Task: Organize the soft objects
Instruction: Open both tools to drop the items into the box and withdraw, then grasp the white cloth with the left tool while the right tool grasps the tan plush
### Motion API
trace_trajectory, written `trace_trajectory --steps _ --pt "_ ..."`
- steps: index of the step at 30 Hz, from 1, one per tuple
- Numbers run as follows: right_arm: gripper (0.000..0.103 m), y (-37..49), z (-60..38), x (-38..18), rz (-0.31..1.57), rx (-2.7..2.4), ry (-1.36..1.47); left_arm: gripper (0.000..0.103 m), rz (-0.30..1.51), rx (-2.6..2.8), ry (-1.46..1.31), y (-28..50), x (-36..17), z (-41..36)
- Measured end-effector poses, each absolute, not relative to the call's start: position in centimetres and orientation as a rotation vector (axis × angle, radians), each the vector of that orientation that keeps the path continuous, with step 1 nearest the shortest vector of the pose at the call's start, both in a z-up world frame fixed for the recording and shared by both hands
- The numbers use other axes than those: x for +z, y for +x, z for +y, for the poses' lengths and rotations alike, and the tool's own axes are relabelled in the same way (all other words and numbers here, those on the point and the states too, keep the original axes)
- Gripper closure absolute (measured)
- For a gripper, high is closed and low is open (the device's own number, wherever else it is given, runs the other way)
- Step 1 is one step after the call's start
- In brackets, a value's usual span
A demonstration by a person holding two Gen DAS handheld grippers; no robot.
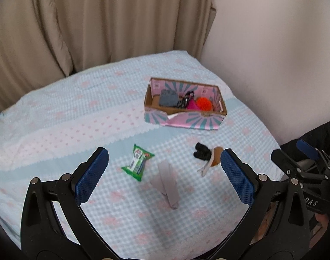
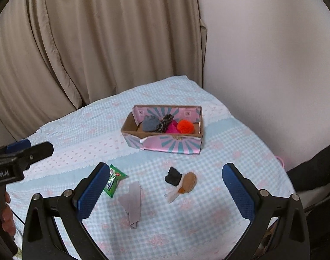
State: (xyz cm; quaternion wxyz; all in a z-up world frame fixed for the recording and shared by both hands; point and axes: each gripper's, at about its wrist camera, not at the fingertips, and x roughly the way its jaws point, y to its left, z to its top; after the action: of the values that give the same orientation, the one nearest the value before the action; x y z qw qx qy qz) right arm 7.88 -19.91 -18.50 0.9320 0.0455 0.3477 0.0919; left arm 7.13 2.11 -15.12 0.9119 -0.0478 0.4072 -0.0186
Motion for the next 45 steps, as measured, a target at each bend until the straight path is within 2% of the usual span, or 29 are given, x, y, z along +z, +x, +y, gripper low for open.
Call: trace_trajectory --steps 5,12,20,24,28,33,39,41,43,44,45 --pt "0.000 9.2 -20.3 -22.6 0.738 0.206 0.082 0.000 0.866 -0.016 -0.153 7.1 -20.4 1.5" --pt "0.000 13.0 -21.2 -29.9 0.781 0.287 0.017 0.001 0.947 0.044 -0.190 8.2 -30.8 -0.7" --pt "0.001 17.6 -22.6 -37.7 0.852 0.381 -0.049 0.008 1.022 0.152 -0.256 10.8 -39.8 -2.4" --pt "0.006 19.8 -22.5 -40.9 0.873 0.444 -0.076 0.010 1.045 0.212 -0.257 11.9 -43.2 -3.1" --pt "0.013 21.9 -22.2 -43.7 0.897 0.511 -0.095 0.020 1.069 0.255 -0.231 12.7 -45.4 -3.5" --pt "0.027 24.2 -21.6 -46.6 0.953 0.581 -0.110 0.021 1.107 0.306 -0.239 13.3 -47.5 -3.2" --pt "0.037 25.1 -21.5 -47.7 0.979 0.638 -0.078 0.021 1.104 0.324 -0.207 13.9 -48.5 -3.5" --pt "0.042 25.3 -21.5 -47.9 0.987 0.635 -0.070 0.025 1.099 0.322 -0.216 13.9 -48.5 -3.4" --pt "0.049 25.5 -21.7 -48.1 0.992 0.624 -0.051 0.040 1.093 0.314 -0.214 13.9 -48.3 -3.4" --pt "0.053 25.6 -21.9 -48.1 0.996 0.615 -0.037 0.045 1.091 0.311 -0.209 13.9 -48.3 -3.4" --pt "0.058 25.7 -22.0 -48.1 0.996 0.607 -0.026 0.055 1.090 0.303 -0.201 14.0 -48.1 -3.5"
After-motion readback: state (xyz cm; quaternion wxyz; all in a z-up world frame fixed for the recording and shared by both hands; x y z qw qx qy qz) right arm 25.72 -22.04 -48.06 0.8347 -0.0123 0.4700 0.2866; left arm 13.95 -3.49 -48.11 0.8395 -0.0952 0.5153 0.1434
